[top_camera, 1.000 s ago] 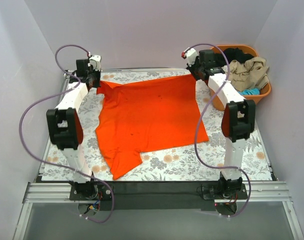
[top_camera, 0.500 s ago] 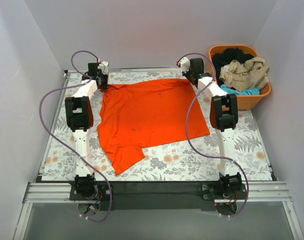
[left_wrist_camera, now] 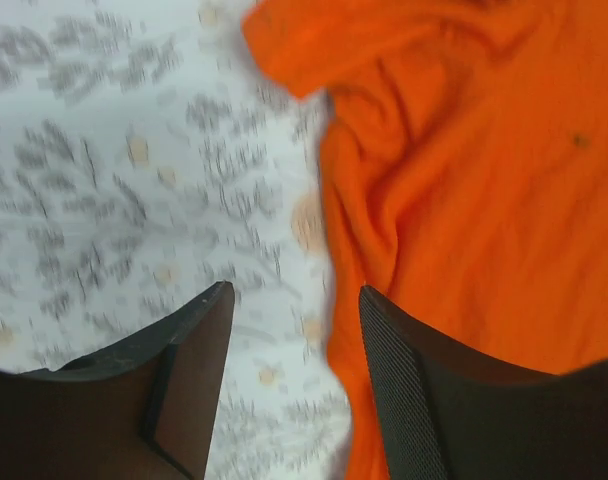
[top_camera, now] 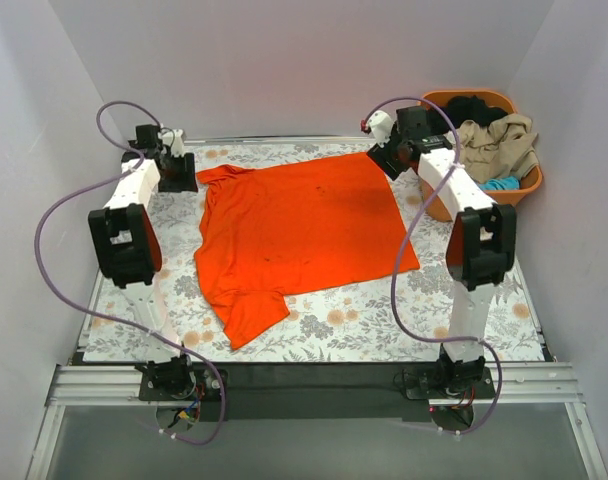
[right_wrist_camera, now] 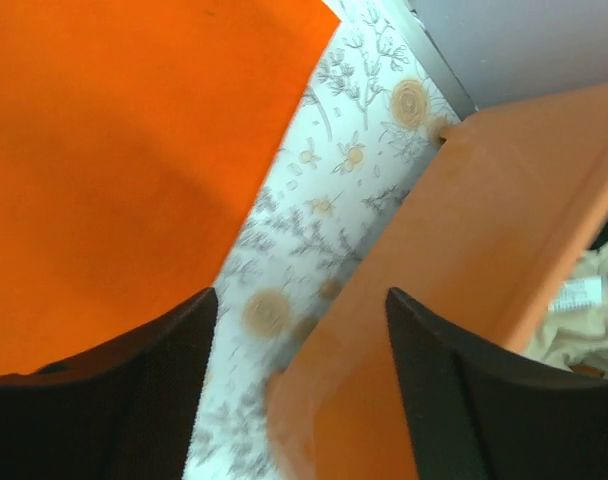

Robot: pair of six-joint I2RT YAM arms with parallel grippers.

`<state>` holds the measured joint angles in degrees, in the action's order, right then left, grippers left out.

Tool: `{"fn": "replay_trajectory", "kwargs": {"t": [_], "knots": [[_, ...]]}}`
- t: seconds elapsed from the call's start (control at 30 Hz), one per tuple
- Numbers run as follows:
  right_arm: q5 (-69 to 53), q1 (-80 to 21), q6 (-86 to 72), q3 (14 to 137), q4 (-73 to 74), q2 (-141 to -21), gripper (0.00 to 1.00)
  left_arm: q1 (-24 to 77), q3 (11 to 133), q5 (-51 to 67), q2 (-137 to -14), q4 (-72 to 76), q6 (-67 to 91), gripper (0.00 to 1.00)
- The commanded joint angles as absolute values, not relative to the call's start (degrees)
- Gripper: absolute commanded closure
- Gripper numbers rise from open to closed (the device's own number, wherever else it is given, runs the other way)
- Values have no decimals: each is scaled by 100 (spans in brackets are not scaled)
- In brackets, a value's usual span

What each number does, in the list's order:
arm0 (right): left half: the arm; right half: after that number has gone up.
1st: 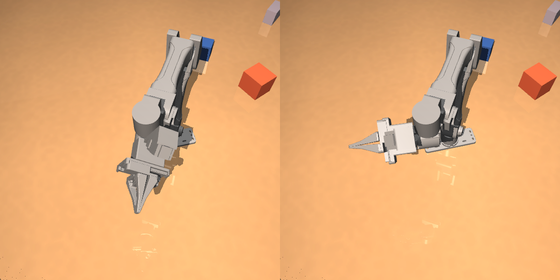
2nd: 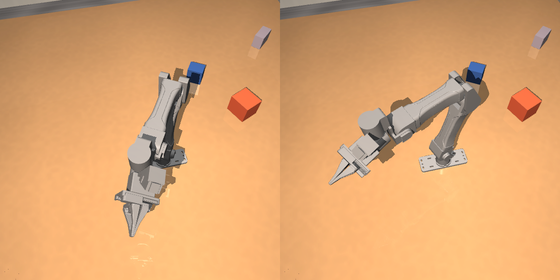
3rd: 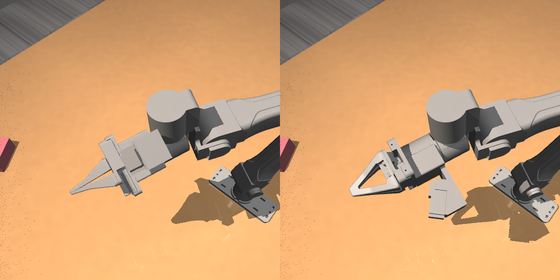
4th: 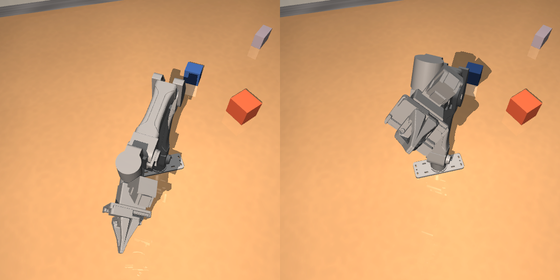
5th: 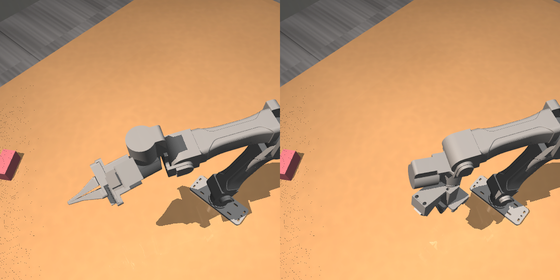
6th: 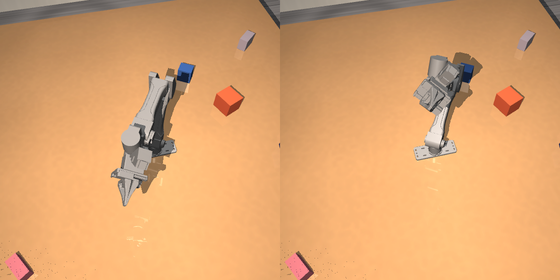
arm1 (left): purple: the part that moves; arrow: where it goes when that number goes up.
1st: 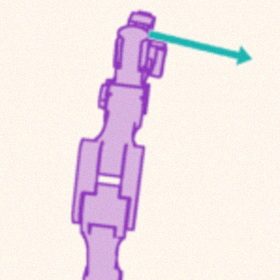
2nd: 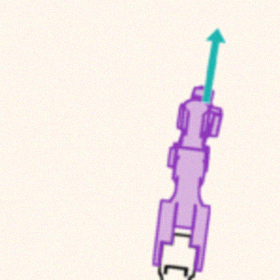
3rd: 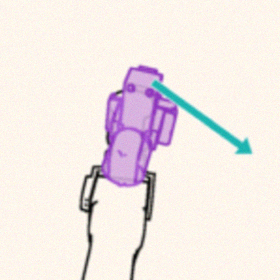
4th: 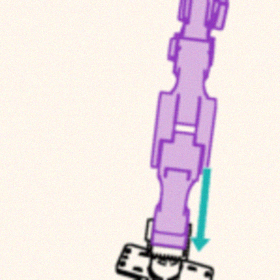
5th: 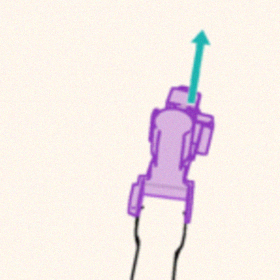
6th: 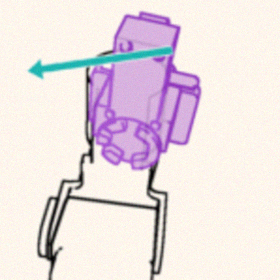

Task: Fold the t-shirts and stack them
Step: Flatten the tshirt out

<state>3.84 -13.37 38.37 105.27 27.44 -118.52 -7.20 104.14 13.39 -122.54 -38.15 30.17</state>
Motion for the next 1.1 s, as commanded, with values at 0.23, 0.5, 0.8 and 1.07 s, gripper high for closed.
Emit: {"fn": "replay_trajectory", "kwargs": {"t": [0.23, 0.5, 0.8, 1.07], "knots": [[-615, -1477, 3771, 8719, 3683, -11021, 69, -642, 8956, 1766, -11557, -4026, 3032, 63], [-642, -1477, 3691, 8262, 3674, -11381, 72, -484, 8929, 1267, -11996, -3911, 3146, 67], [-633, -1634, 3718, 7638, 3858, -11286, 73, -983, 9833, 150, -12777, -3981, 2962, 100], [-817, -1969, 3314, 8392, 3911, -11882, 73, -1116, 14134, 70, -15027, -5052, 2707, 88]]}}
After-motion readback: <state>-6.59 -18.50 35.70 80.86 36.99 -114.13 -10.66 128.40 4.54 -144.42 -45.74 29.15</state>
